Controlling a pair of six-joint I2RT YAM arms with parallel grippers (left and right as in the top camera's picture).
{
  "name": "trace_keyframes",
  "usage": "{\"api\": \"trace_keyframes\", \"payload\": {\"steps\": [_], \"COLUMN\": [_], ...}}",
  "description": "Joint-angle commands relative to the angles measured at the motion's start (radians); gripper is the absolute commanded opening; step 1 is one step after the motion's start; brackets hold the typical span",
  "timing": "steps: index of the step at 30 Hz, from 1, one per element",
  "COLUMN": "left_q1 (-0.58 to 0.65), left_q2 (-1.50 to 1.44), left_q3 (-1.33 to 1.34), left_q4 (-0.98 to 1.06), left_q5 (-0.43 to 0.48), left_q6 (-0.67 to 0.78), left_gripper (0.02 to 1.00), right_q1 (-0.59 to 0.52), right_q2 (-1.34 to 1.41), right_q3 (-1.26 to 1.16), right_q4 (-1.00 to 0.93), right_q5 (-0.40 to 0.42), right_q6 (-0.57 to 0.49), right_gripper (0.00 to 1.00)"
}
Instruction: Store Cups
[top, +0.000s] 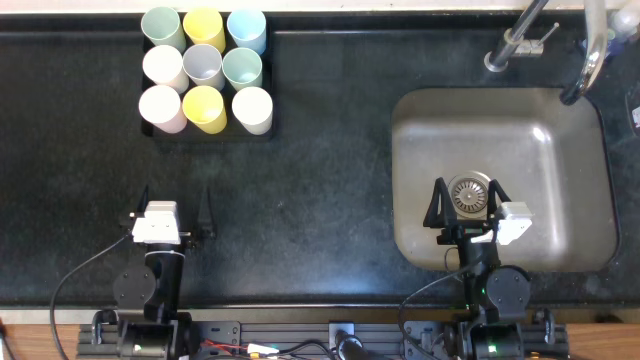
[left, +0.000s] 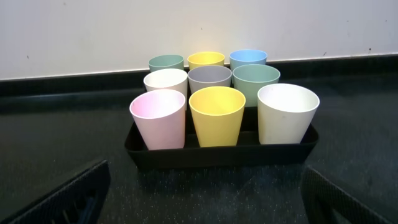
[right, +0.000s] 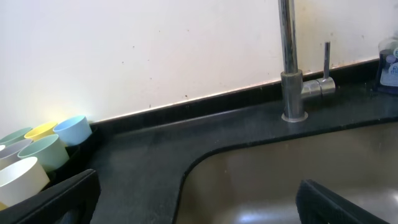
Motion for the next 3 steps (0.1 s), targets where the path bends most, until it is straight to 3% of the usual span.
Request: {"api": "trace_keyframes", "payload": {"steps": [1,3], "left_q1": [-0.008,-0.008], "left_q2": [-0.008,-0.008], "left_q3": [-0.001,-0.001], "left_q4": [-0.003,-0.002], "left_q5": [-0.002,-0.002], "left_q6": [-0.01,-0.01], "left_gripper": [0.998,0.998], "right_q1": [-0.001,-0.001], "right_q2": [-0.009,-0.009], "right_q3": [-0.013,-0.014], "right_q4": [0.003,0.002], "right_q5": [-0.007,-0.007], "right_q6": [0.004,0.004], "right_gripper": [0.998,0.996]}}
